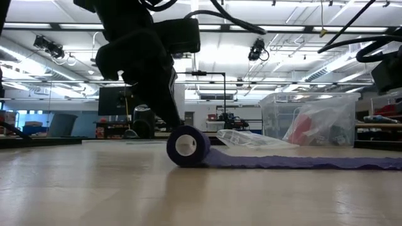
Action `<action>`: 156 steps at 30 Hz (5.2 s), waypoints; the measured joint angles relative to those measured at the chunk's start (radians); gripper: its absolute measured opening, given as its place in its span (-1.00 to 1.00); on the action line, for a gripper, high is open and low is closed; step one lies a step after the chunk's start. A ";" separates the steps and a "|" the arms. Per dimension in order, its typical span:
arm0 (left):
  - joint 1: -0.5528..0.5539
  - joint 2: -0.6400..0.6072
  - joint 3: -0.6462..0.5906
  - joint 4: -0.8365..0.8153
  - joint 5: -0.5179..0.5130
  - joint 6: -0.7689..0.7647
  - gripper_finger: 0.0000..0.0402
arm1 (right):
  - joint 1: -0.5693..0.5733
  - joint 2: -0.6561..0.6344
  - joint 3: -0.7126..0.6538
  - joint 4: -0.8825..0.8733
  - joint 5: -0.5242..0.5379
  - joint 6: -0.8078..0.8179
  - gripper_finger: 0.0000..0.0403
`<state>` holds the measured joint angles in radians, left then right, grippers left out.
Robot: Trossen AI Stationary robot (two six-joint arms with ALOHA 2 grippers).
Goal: Roll bandage
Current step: Roll the blue bandage
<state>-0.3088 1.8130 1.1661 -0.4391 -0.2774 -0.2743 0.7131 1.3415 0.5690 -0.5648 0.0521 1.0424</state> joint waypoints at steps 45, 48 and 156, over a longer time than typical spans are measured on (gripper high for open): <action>0.016 0.045 -0.009 0.200 0.044 0.061 -0.99 | 0.008 0.002 0.000 -0.058 -0.043 0.066 -1.00; 0.027 0.047 -0.010 0.217 0.055 0.065 -0.99 | 0.008 0.002 -0.001 -0.059 -0.043 0.066 -1.00; 0.079 0.118 0.103 -0.013 0.017 0.119 -0.99 | 0.008 0.002 -0.001 -0.055 -0.032 0.046 -1.00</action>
<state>-0.2302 1.9312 1.2691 -0.4518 -0.2608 -0.1554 0.7212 1.3430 0.5681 -0.6197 0.0204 1.0882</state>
